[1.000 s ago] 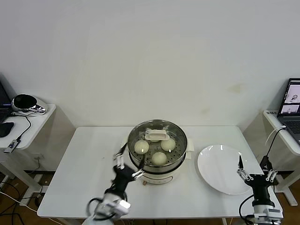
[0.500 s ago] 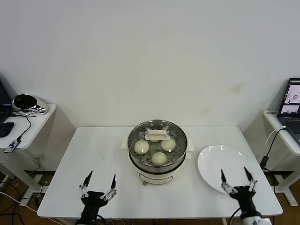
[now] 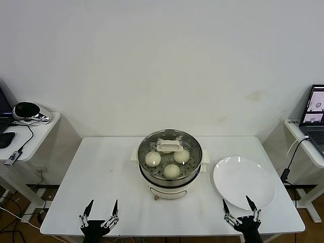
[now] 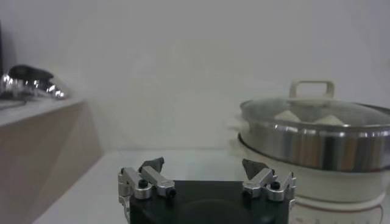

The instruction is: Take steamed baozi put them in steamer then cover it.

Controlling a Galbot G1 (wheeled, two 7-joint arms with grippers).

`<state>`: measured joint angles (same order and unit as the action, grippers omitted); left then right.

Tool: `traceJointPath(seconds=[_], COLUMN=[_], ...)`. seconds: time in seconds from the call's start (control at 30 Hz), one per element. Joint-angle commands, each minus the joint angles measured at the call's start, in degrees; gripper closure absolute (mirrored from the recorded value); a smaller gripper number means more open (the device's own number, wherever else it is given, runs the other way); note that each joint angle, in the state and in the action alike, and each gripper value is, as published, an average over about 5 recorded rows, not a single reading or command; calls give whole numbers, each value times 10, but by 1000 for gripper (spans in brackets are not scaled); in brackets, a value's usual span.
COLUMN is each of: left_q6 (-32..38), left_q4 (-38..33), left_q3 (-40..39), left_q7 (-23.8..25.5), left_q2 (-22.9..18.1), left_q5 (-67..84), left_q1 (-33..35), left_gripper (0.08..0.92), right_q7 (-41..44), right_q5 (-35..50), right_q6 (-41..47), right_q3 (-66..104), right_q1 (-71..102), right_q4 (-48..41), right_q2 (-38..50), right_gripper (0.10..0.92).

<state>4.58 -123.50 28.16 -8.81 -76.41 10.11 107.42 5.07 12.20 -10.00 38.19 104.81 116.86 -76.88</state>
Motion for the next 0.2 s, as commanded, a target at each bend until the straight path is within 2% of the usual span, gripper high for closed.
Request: traceJointPath(seconds=[0.03, 0.2], left_q6=[7, 5], left_q4=[14, 19], left_q3=[14, 17], left_q7=[4, 9], left_q2=[-6, -6], left_q5=[26, 23], left_q1=[17, 15], left_gripper=[177, 177], right_q7=[-1, -2], right_q5=[3, 1], right_q6=[13, 10], right_q3=[-20, -19], right_q1=[28, 29], right_q4=[13, 12], right_q2=[2, 1], right_gripper=[203, 203])
